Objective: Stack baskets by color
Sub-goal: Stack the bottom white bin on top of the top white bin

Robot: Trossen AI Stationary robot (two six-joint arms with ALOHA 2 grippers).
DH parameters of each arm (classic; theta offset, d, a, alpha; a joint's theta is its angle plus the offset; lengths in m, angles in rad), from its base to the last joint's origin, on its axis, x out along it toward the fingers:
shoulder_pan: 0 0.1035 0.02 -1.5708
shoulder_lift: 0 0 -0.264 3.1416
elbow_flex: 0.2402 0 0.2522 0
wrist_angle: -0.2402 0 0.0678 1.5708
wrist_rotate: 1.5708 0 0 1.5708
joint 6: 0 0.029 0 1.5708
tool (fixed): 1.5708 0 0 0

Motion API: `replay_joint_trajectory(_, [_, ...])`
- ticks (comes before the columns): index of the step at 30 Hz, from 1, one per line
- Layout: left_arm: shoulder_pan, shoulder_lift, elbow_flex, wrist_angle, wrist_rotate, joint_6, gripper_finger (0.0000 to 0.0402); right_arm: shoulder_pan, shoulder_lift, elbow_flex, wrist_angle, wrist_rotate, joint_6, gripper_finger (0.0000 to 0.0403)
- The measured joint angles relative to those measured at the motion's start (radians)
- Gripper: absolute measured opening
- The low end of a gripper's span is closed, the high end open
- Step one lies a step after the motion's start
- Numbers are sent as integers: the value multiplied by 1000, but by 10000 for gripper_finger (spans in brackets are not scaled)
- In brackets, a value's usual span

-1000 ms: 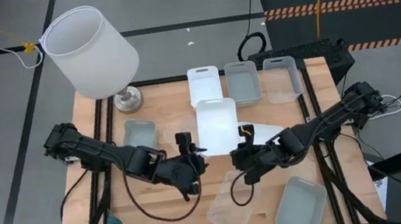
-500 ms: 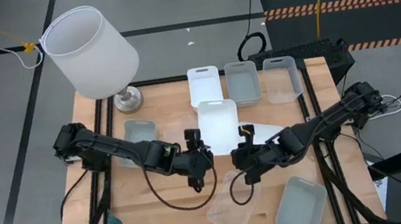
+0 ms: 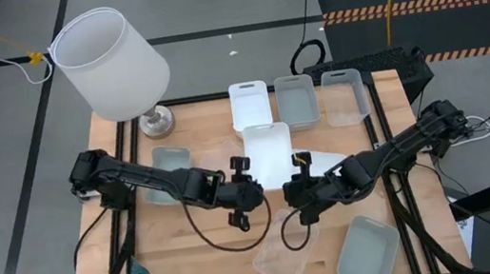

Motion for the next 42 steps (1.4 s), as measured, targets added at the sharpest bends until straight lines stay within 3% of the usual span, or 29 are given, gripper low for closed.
replay_joint_trajectory(6, [-2,3,0,-2,3,100,15,0,0,1,14,10,-28,8])
replay_joint_trajectory(9, [3,3,0,0,0,107,12,9,0,1,20,34,-36,28])
replay_joint_trajectory(18, [24,2,0,-30,26,163,9,84,-32,1,75,117,-99,162])
replay_joint_trajectory(22, [48,2,0,-64,26,209,8,143,-99,1,69,187,-95,200])
replay_joint_trajectory(32, [197,-59,1,-77,100,351,7,318,-277,1,-4,188,45,204])
replay_joint_trajectory(42, [338,-132,45,-117,177,428,6,387,-288,0,-64,235,59,201])
